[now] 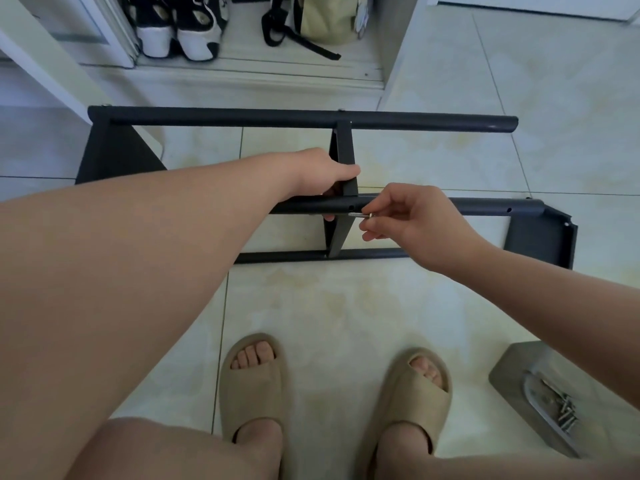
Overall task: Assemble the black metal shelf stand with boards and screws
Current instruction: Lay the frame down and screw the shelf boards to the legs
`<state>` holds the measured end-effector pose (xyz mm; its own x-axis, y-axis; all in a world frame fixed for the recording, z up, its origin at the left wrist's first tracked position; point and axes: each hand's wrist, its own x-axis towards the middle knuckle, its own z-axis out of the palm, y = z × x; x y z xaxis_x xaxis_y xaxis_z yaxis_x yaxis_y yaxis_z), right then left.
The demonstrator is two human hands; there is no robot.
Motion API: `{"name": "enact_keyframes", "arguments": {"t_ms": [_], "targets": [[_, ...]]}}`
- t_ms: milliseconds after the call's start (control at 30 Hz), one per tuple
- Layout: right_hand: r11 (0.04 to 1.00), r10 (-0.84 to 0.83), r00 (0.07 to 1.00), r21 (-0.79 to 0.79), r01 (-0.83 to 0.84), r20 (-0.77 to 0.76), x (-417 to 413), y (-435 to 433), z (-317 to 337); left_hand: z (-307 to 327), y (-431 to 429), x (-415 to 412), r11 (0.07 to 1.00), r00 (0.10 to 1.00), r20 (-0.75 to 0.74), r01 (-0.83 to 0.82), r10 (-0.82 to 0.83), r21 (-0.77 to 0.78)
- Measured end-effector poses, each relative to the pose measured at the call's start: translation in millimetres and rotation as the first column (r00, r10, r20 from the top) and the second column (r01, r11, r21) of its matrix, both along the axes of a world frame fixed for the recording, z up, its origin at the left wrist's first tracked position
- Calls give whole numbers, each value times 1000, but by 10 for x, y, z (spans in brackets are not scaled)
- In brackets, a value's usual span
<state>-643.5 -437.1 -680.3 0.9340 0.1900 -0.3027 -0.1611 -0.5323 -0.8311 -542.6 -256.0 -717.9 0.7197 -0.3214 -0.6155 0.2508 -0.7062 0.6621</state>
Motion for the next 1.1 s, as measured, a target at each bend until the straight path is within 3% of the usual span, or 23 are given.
{"name": "enact_keyframes", "arguments": {"t_ms": [533, 1100], "targets": [[983, 89, 986, -173, -63, 144, -32, 39, -16, -35, -10, 12, 995, 995, 97, -3, -6, 98], [967, 86, 985, -252, -46, 151, 91, 200, -100, -26, 8, 24, 989, 992, 129, -6, -13, 150]]}}
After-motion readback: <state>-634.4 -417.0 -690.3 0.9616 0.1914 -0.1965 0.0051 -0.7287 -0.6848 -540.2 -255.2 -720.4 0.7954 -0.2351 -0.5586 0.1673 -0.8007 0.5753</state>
